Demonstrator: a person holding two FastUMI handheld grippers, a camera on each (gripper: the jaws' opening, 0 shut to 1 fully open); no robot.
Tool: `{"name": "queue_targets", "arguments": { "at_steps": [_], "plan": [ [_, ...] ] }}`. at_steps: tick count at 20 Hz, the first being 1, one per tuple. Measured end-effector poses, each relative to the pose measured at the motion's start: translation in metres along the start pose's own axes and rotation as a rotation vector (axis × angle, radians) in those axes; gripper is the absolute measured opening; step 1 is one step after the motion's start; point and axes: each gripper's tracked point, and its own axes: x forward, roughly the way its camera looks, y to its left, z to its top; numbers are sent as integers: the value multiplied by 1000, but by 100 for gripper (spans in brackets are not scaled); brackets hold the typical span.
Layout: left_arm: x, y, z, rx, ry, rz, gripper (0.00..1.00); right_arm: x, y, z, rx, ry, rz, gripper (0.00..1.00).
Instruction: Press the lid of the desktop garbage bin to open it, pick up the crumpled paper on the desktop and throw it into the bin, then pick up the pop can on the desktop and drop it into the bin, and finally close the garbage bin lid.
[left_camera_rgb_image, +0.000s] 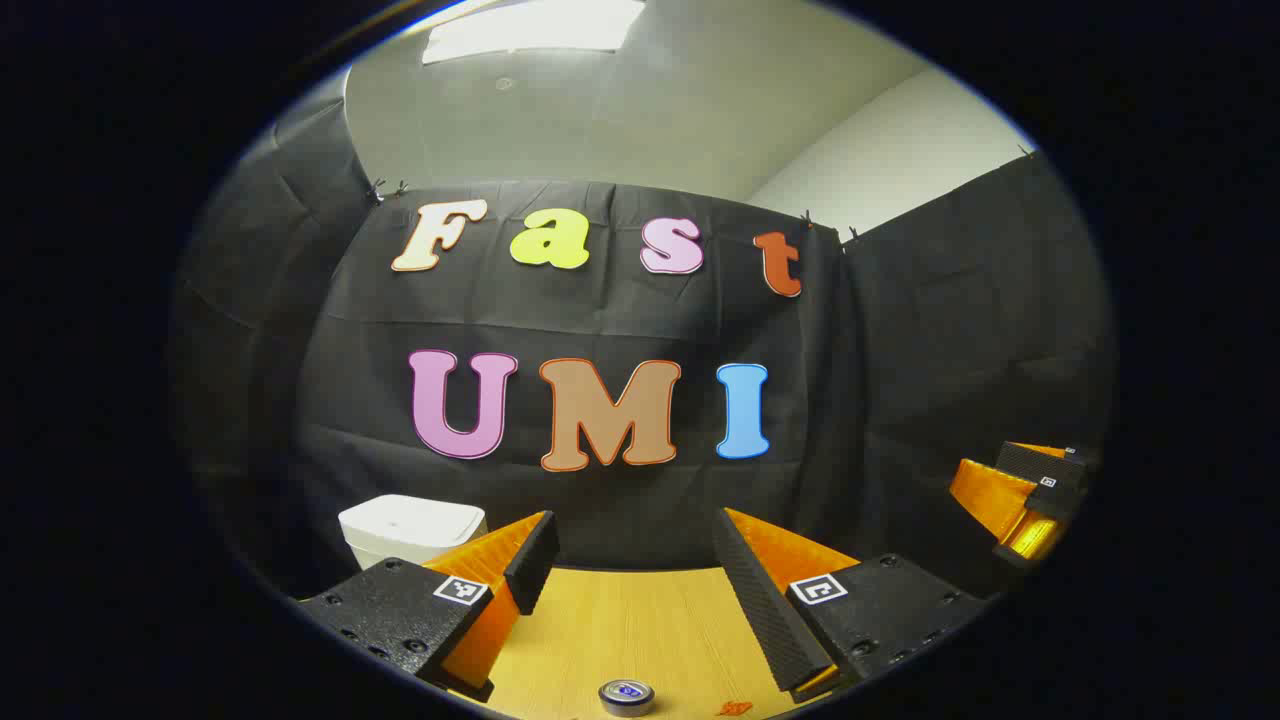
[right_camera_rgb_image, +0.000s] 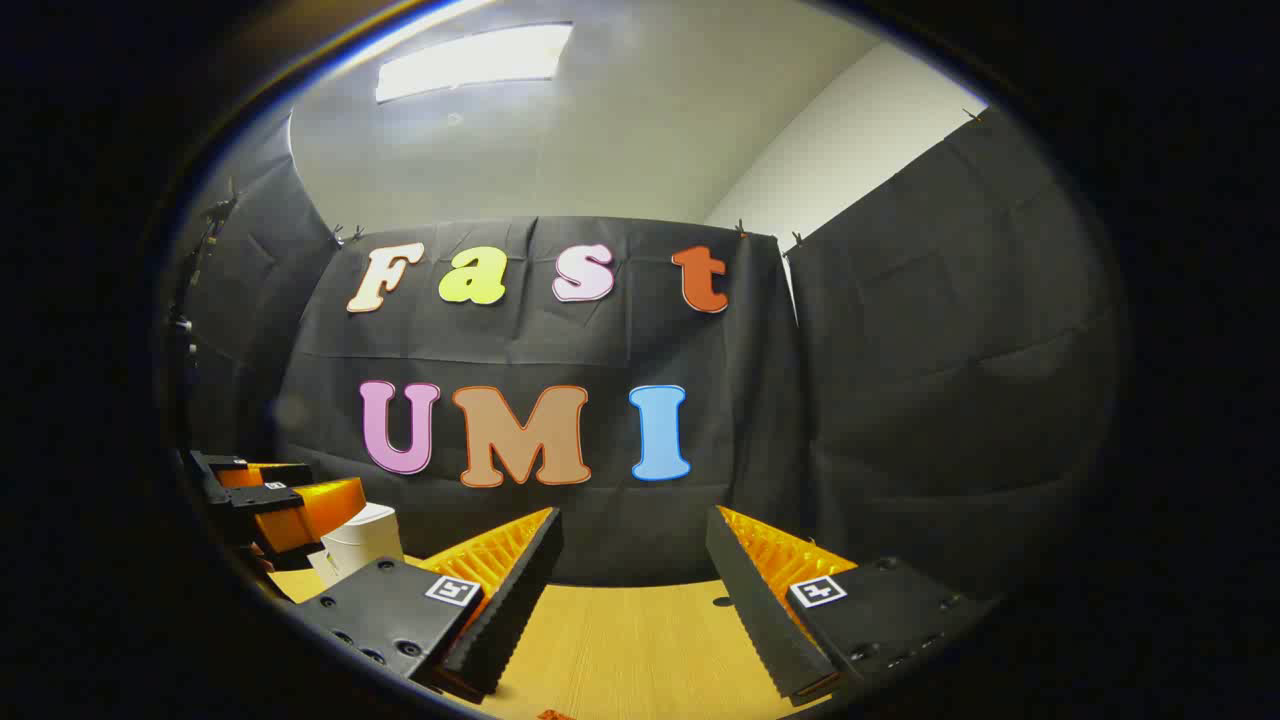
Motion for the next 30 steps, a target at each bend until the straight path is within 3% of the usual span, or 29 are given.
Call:
{"name": "queue_targets", "arguments": {
  "at_steps": [5, 6, 8, 12, 13, 14, 18, 20, 21, 22, 24, 28, 30],
  "plan": [
    [-8, 12, -1, -4, 4, 42, 93, -1, 14, 4, -16, -14, 49, 99],
    [-10, 14, -1, -2, -2, 47, 93, 1, 15, 7, -26, -22, 57, 96],
    [-13, 18, 3, 10, -16, 57, 93, 9, 14, 13, -40, -30, 61, 100],
    [-10, 23, 5, 36, -23, 73, 93, 15, 11, 28, -16, -60, 55, 96],
    [-9, 20, 4, 35, -21, 70, 93, 15, 10, 29, -5, -60, 53, 100],
    [-7, 18, 4, 35, -20, 66, 93, 16, 9, 28, 0, -56, 52, 96],
    [-1, 11, 2, 33, -18, 52, 93, 21, 6, 19, -10, -38, 46, 100],
    [1, 10, 1, 34, -15, 52, 93, 23, 6, 17, -8, -32, 49, 96],
    [3, 10, 0, 36, -11, 52, 93, 23, 7, 16, -5, -31, 52, 100],
    [4, 11, 0, 38, -8, 53, 93, 25, 7, 17, -1, -30, 55, 96],
    [3, 13, -2, 43, -5, 60, 93, 26, 10, 12, 10, -26, 60, 100],
    [3, 20, -5, 47, 4, 72, 93, 31, 18, -4, 30, 16, 74, 96],
    [3, 23, -8, 44, 14, 75, 93, 32, 22, -12, 35, 41, 80, 100]
  ]
}}
